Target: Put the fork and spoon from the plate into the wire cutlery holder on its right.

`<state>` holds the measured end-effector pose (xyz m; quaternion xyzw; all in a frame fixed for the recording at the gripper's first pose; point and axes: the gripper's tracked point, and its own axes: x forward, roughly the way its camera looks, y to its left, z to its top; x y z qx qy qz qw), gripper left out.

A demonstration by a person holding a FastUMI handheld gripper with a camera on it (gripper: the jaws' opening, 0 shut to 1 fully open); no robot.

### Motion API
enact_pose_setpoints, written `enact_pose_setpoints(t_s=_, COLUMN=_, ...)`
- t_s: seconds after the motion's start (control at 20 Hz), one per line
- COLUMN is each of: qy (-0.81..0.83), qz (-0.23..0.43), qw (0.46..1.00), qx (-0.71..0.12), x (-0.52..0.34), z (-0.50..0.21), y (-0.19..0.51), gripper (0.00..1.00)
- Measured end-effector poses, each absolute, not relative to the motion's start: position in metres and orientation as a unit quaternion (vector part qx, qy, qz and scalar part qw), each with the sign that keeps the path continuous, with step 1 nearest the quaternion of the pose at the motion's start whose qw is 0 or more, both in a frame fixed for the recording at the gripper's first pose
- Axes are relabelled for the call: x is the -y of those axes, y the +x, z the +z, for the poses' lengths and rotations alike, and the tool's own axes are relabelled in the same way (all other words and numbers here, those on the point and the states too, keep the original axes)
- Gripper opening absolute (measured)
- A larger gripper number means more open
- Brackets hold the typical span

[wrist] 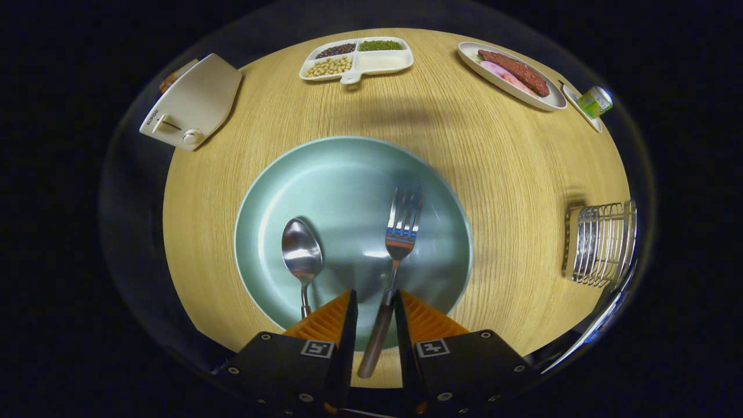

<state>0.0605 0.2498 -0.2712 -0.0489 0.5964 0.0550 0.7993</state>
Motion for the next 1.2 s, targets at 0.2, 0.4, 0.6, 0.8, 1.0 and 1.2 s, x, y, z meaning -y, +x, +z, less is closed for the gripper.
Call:
enact_pose_setpoints(t_s=0.2, qy=-0.041, qz=0.051, qw=0.799, qx=-0.597, x=-0.248, z=-0.272, y=0.063, gripper=0.14)
enact_pose_setpoints(t_s=0.4, qy=-0.045, qz=0.071, qw=0.798, qx=-0.596, x=-0.245, z=-0.252, y=0.058, gripper=0.03)
enact_pose_setpoints(t_s=0.6, qy=-0.066, qz=0.125, qw=0.788, qx=-0.6, x=-0.231, z=-0.196, y=0.036, gripper=0.02)
enact_pose_setpoints(t_s=0.8, qy=-0.137, qz=0.143, qw=0.776, qx=-0.598, x=-0.173, z=-0.135, y=0.016, gripper=0.02)
enact_pose_setpoints(t_s=1.0, qy=-0.224, qz=0.106, qw=0.724, qx=-0.644, x=-0.082, z=-0.103, y=-0.011, gripper=0.02)
enact_pose_setpoints(t_s=1.2, qy=-0.238, qz=0.066, qw=0.691, qx=-0.68, x=-0.025, z=-0.097, y=-0.012, gripper=0.02)
